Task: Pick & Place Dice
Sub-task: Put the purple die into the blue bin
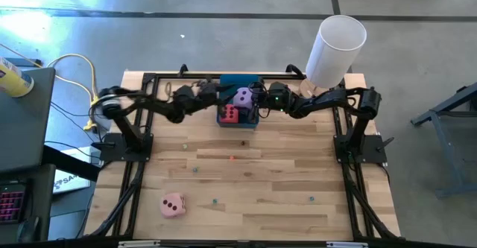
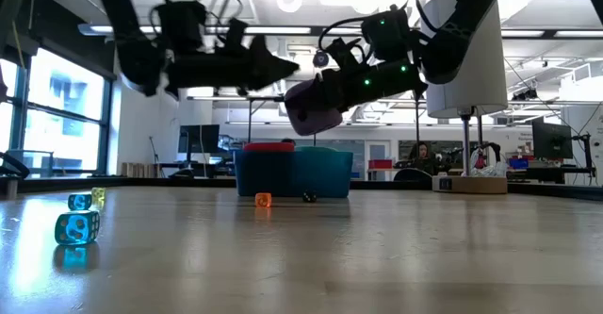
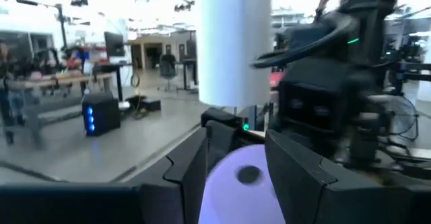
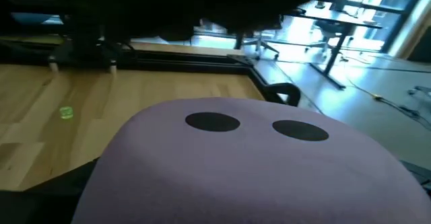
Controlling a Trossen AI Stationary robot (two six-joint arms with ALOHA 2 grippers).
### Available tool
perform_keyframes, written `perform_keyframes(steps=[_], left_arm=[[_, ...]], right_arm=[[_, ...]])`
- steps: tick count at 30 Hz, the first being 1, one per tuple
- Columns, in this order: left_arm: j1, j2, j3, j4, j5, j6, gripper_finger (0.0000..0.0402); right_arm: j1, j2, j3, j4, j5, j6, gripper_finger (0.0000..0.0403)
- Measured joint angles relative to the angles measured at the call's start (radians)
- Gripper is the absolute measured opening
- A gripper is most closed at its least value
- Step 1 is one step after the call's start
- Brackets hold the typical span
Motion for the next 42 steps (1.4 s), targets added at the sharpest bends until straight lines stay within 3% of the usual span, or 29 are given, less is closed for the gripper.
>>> perform_keyframes(steps=[4, 9, 13, 20, 42], left_arm=[[0.006, 0.064, 0.07, 0.003, 0.069, -0.017, 0.0142], [0.006, 0.063, 0.076, -0.023, 0.094, -0.024, 0.0142], [0.018, 0.067, 0.084, -0.072, 0.171, -0.017, 0.0142], [0.028, 0.068, 0.111, -0.218, 0.17, -0.03, 0.0142], [0.046, 0.067, 0.114, -0.267, 0.167, -0.022, 0.0142]], right_arm=[[-0.001, 0.014, 0.015, -0.003, -0.004, -0.001, 0.0396], [-0.004, 0.014, 0.018, -0.001, 0.0, -0.003, 0.0396], [-0.011, 0.014, 0.018, -0.002, -0.001, -0.003, 0.0396], [-0.012, 0.014, 0.016, 0.007, 0.002, 0.0, 0.0396], [-0.041, 0.007, 0.021, 0.048, 0.0, -0.065, 0.0396]])
